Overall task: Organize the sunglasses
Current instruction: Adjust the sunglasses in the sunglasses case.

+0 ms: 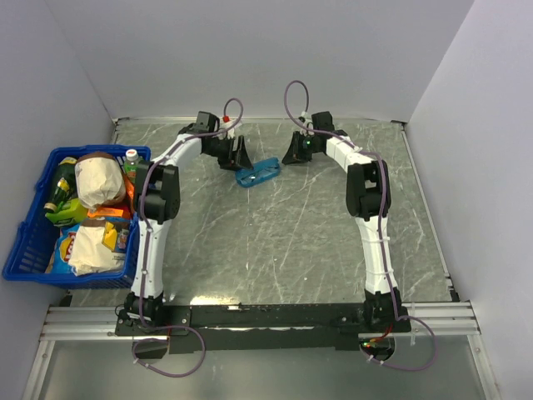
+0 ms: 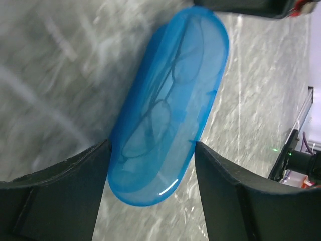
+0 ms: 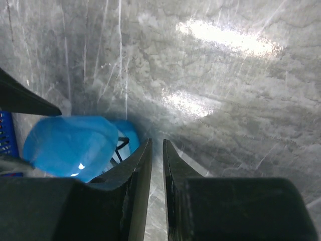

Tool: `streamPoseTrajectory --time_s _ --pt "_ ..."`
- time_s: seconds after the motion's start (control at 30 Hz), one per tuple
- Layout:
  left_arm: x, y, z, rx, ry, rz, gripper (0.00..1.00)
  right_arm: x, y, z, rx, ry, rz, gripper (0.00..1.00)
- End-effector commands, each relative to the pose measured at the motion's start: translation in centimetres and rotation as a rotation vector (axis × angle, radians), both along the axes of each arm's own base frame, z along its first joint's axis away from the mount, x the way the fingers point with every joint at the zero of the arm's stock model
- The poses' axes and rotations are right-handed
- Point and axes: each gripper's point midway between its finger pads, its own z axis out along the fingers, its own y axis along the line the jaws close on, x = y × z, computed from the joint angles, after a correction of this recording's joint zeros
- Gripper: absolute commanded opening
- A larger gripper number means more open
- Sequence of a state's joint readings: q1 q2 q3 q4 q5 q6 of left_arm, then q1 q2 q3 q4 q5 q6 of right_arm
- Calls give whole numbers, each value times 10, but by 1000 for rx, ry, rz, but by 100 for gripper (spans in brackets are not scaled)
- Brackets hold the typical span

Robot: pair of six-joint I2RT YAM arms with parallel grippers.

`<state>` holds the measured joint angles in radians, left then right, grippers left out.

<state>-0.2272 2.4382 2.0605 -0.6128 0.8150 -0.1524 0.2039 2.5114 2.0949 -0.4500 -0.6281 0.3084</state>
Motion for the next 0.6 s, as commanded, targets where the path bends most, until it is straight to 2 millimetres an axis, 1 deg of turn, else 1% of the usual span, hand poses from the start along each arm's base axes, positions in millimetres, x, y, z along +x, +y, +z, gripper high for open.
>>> streamPoseTrajectory --time_s 0.0,0.1,0.2,0.27,0.33,0.37,0.4,0.57 --pt "12 27 43 45 -117 72 72 16 5 19 17 -63 -7 22" --pt "9 34 49 51 -107 86 72 15 6 17 25 -58 0 22" --pt "3 39 48 57 -98 93 74 13 7 14 24 -57 7 22" --pt "2 38 49 45 -109 85 74 14 9 13 22 -57 14 22" --pt "1 35 44 32 -92 63 74 16 11 16 28 -66 16 22" --pt "-4 33 40 30 -58 49 74 17 12 17 27 -72 18 22" --pt "-2 31 38 15 -54 30 74 18 11 16 20 -72 12 23" --pt "-6 27 28 0 -15 2 74 26 11 22 23 -95 -16 26"
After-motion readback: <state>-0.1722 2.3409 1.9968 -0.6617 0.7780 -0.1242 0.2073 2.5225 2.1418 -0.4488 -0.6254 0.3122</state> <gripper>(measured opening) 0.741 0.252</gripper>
